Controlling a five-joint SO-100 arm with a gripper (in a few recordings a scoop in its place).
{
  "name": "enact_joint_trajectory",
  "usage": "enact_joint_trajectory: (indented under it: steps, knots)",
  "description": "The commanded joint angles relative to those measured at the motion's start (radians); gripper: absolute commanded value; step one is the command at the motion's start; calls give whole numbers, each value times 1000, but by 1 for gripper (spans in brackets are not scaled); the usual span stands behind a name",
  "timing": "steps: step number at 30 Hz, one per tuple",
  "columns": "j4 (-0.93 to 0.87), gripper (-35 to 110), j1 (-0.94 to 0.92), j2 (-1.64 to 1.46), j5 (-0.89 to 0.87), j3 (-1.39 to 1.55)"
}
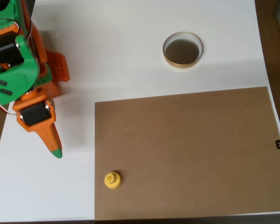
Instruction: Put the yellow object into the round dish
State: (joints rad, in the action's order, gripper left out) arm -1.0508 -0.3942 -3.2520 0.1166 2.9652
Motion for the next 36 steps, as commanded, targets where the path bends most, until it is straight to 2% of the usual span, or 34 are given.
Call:
enact_joint_trajectory:
  steps: [1, 36]
  knots:
    - [5, 0, 6, -12, 34, -14]
    - [15, 0, 6, -12, 46, -11]
